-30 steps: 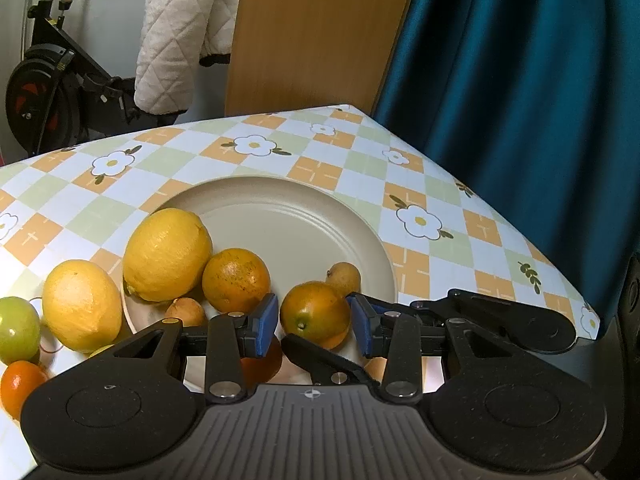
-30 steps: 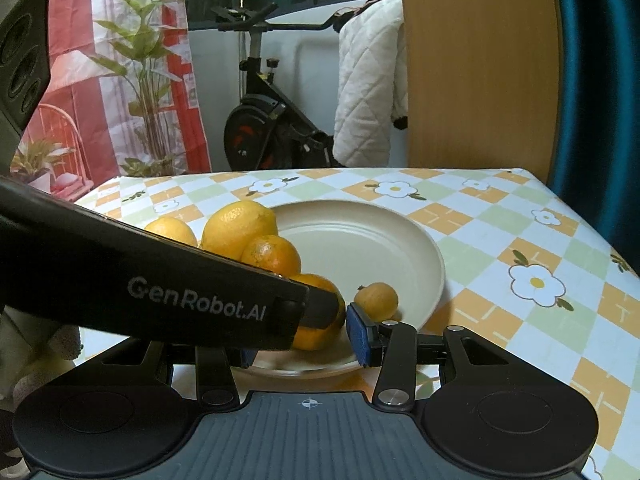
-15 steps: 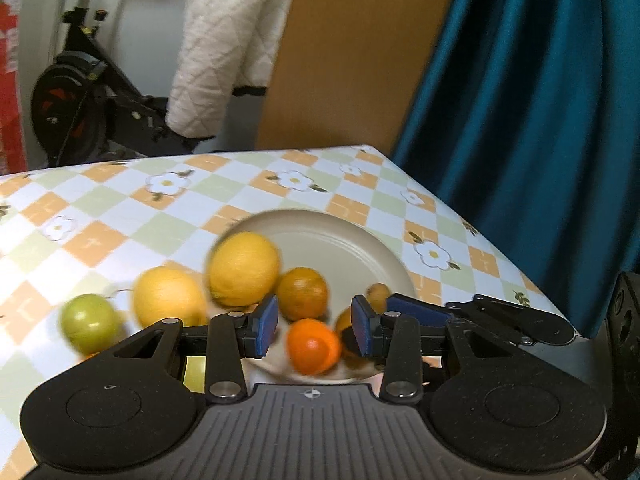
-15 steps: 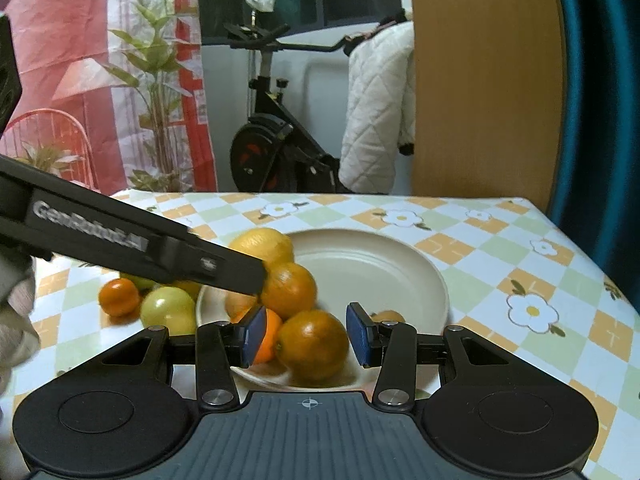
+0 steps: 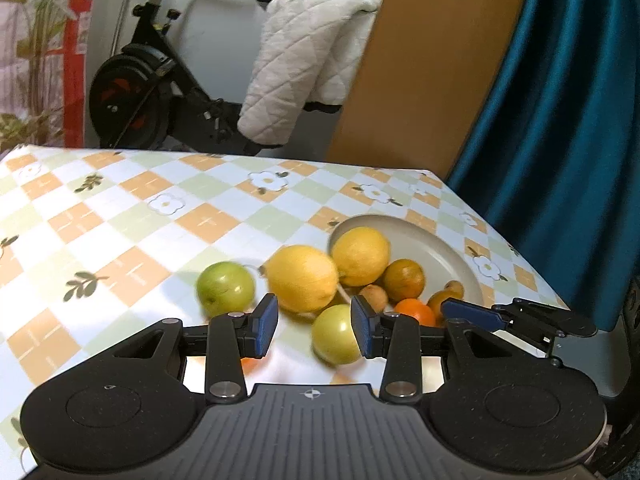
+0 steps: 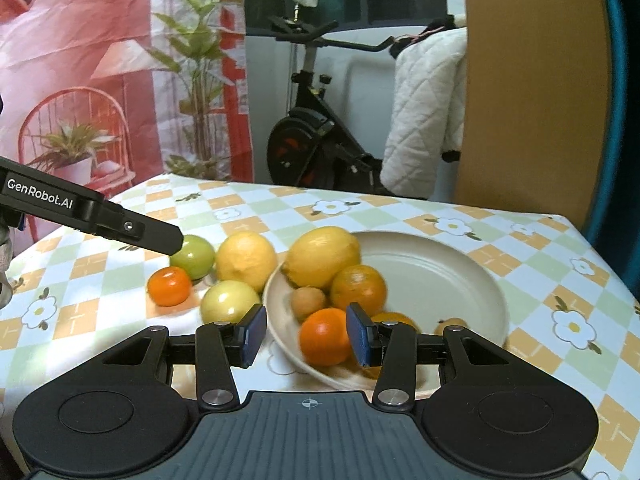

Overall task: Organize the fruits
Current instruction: 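Move the open left tool back to the pale green fruit, then close the left tool on the pale green fruit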

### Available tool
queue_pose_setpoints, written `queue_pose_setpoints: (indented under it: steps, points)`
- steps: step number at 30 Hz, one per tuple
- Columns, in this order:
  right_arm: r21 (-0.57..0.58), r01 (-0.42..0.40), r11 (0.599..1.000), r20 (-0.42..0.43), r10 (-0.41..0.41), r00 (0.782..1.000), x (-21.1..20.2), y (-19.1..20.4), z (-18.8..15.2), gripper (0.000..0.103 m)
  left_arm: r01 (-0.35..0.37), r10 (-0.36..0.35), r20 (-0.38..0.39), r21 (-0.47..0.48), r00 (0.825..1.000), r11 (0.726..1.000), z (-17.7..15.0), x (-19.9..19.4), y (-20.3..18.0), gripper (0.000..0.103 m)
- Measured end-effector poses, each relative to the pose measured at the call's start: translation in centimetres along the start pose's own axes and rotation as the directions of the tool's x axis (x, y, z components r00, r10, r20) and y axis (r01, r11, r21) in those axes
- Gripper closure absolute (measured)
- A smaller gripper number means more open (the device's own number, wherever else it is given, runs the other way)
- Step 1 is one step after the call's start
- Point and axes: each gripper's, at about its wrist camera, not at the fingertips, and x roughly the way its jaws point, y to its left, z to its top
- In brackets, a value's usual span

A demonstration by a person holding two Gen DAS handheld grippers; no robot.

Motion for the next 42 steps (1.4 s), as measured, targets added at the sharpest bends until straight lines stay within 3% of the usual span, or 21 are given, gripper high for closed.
queue_pose_setpoints:
  steps: [20,42]
  points:
    - [-0.164,-0.062,0.985,-0.057,0.053,0.997,2.0,4.8,-0.1,0.062,0.074,-0.075,-0.018,-0.027,0.997,0.997,-1.0,1.5,0.9,0.061]
    - [-0.164,-0.097,0.982,-0.071,0.087,0.994,4.1,5.1,0.0,0.060,0.113,-0.118,-0.070,-0.076,0.991,0.991,-0.9,4.7,1.5,0.060]
